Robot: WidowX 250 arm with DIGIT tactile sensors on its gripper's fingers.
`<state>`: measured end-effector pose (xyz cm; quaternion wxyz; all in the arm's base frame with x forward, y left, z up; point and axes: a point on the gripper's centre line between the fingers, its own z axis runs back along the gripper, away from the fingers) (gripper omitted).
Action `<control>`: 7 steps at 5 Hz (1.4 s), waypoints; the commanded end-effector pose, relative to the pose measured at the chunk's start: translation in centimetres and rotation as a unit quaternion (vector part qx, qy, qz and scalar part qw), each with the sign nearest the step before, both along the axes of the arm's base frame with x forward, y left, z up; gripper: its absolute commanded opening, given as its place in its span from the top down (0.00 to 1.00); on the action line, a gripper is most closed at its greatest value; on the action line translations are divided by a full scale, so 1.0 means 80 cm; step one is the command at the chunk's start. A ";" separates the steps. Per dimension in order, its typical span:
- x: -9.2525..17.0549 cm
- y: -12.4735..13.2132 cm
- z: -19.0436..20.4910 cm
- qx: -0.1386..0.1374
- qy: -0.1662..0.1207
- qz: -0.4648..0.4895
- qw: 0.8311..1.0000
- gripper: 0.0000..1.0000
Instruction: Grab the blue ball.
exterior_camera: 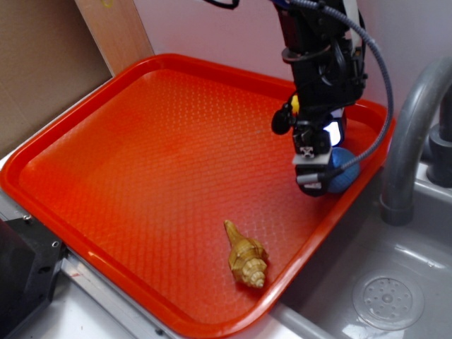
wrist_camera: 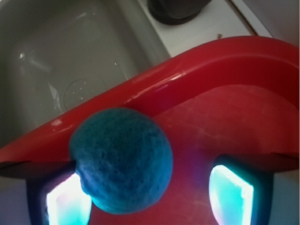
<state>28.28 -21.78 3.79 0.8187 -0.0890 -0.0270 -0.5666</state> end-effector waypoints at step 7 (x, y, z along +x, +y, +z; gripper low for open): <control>-0.047 0.115 0.159 0.073 -0.066 0.359 0.928 1.00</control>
